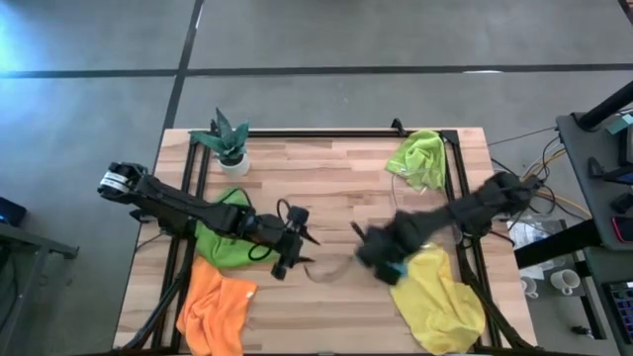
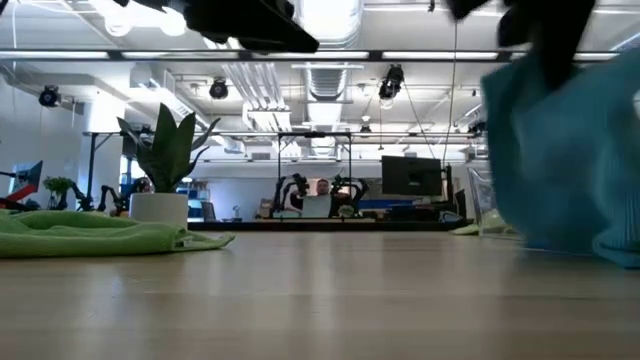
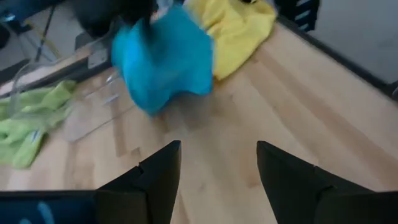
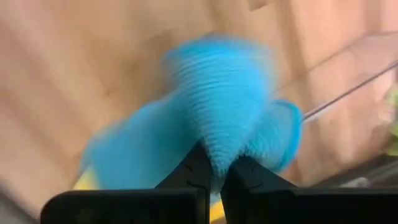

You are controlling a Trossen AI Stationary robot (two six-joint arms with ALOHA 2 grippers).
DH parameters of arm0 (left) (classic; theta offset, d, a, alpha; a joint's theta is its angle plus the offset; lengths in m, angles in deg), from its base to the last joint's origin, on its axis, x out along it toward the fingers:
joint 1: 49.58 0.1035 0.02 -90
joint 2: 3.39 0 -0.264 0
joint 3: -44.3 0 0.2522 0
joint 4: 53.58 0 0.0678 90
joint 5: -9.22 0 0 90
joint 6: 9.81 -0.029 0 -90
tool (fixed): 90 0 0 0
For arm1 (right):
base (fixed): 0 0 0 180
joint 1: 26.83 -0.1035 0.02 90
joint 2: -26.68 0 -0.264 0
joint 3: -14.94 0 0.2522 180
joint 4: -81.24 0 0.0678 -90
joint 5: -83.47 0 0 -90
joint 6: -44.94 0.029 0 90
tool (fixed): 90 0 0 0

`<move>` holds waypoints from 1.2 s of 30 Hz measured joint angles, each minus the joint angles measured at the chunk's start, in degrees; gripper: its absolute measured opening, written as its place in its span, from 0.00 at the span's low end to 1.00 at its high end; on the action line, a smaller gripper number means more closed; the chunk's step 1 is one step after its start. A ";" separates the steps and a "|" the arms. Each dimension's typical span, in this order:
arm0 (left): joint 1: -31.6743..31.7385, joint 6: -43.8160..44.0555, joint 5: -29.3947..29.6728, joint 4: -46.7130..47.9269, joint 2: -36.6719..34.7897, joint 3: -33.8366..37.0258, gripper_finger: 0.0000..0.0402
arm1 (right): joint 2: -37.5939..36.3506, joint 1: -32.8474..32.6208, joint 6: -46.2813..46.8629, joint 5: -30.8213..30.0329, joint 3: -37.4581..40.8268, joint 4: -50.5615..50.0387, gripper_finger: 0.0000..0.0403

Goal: Fold microfiber towels
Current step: Put the blue microfiber cloth into the transparent bin

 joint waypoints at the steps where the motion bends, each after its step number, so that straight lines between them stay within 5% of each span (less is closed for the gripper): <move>1: 0.11 -0.11 0.04 -0.27 -0.07 0.01 0.49 | -0.89 -0.61 -0.87 -0.14 -0.13 0.32 0.03; 7: -0.17 -0.73 0.49 4.78 -2.33 0.34 0.49 | -2.68 -4.71 -4.19 -1.90 1.28 -0.26 0.03; 13: -0.16 0.46 3.38 11.16 -7.27 0.36 0.49 | -8.71 -12.79 8.87 8.72 4.74 -8.27 0.03; 20: -0.13 0.29 4.67 9.35 -11.29 0.04 0.49 | -20.01 -21.79 8.71 7.43 13.44 -7.96 0.03; 25: -0.13 0.18 7.61 8.80 -12.86 -0.16 0.49 | -26.42 -21.98 8.87 2.39 17.91 -7.90 0.03; 36: 0.25 0.17 10.51 6.22 -12.55 -0.20 0.49 | -33.61 -8.96 -25.54 -15.18 18.72 -7.63 0.03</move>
